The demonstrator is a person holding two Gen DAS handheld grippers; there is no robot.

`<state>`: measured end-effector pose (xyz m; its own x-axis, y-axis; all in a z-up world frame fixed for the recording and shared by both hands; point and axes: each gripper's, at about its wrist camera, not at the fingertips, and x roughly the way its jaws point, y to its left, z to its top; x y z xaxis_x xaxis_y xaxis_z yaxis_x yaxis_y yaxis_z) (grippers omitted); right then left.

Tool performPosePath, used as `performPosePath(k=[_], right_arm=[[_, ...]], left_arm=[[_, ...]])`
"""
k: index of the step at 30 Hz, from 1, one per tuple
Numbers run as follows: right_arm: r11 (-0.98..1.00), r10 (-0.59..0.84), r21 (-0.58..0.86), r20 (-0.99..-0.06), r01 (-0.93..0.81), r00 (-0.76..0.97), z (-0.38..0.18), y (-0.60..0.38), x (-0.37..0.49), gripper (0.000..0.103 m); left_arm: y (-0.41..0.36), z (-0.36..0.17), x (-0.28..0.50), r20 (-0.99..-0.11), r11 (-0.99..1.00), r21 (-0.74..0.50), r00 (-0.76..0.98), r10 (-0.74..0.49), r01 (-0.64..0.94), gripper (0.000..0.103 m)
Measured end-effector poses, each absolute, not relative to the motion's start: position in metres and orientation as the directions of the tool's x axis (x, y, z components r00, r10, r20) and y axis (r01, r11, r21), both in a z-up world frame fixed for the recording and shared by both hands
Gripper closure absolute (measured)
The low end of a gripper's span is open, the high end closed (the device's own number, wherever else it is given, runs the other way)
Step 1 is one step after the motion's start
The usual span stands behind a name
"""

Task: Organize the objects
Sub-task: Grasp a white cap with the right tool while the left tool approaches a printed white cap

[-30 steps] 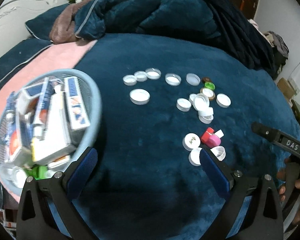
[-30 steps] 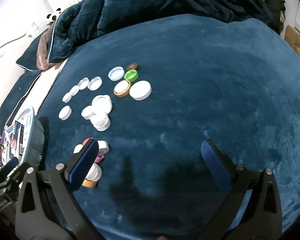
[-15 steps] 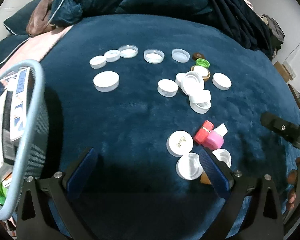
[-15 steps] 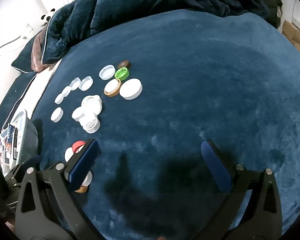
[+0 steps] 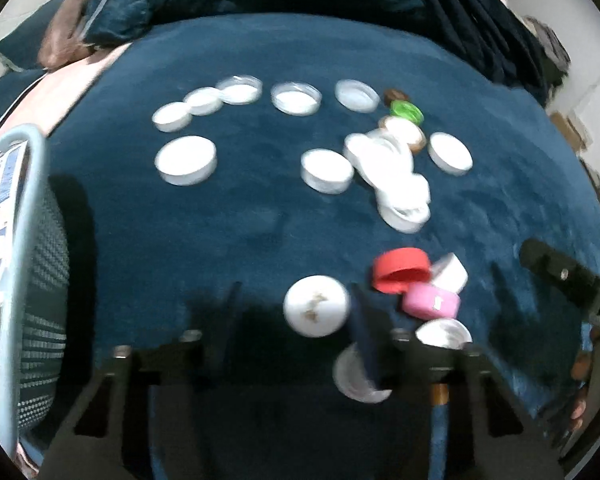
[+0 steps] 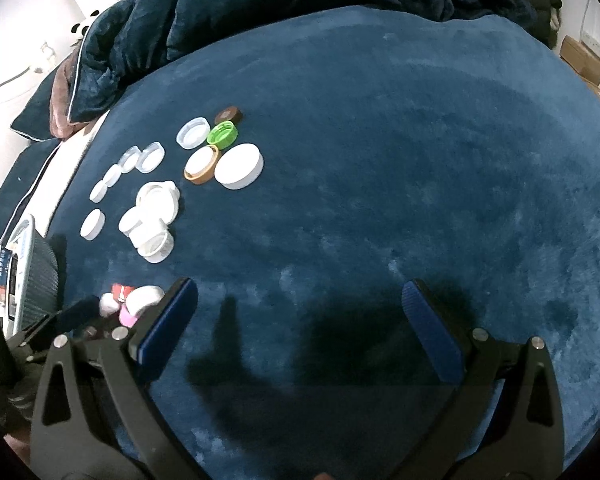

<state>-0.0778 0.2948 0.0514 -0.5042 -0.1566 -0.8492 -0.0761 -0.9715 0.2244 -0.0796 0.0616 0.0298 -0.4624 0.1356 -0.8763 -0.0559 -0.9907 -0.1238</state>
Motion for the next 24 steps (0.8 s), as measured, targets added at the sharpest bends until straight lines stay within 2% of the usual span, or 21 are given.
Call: performPosePath(k=[3, 6, 8, 9, 15, 21, 22, 23, 24], right_arm=[[-0.974, -0.155, 0.217, -0.852, -0.068, -0.501, 0.049, 0.293, -0.084, 0.000], [-0.978, -0.155, 0.203, -0.849, -0.042, -0.505, 0.050, 0.286, -0.097, 0.000], [-0.982, -0.156, 0.191, -0.841, -0.013, -0.519, 0.054, 0.280, -0.108, 0.000], [-0.984, -0.151, 0.176, -0.835, 0.003, -0.529, 0.056, 0.277, -0.117, 0.000], [-0.993, -0.119, 0.108, -0.829, 0.052, -0.547, 0.056, 0.265, -0.150, 0.000], [-0.985, -0.146, 0.078, -0.855, 0.154, -0.498, 0.039, 0.244, -0.172, 0.002], [-0.984, -0.136, 0.058, -0.860, 0.170, -0.492, 0.035, 0.240, -0.173, 0.010], [-0.982, -0.131, 0.046, -0.863, 0.183, -0.488, 0.033, 0.237, -0.173, 0.028], [-0.980, -0.116, 0.019, -0.860, 0.197, -0.496, 0.032, 0.233, -0.170, 0.039]], left_arm=[[0.050, 0.028, -0.081, -0.867, -0.981, -0.192, -0.463, 0.186, -0.035, 0.057], [0.047, 0.029, -0.079, -0.860, -0.978, -0.205, -0.469, 0.200, -0.041, 0.055], [0.048, 0.029, -0.077, -0.857, -0.976, -0.214, -0.472, 0.209, -0.043, 0.041], [0.047, 0.029, -0.076, -0.856, -0.976, -0.216, -0.472, 0.209, -0.041, 0.039], [0.046, 0.028, -0.074, -0.858, -0.976, -0.210, -0.469, 0.208, -0.051, 0.038], [0.047, 0.027, -0.073, -0.859, -0.977, -0.206, -0.469, 0.208, -0.056, 0.038], [0.047, 0.027, -0.073, -0.859, -0.977, -0.205, -0.468, 0.207, -0.057, 0.038], [0.047, 0.026, -0.073, -0.859, -0.977, -0.205, -0.468, 0.208, -0.058, 0.038], [0.047, 0.026, -0.073, -0.859, -0.977, -0.204, -0.468, 0.208, -0.059, 0.038]])
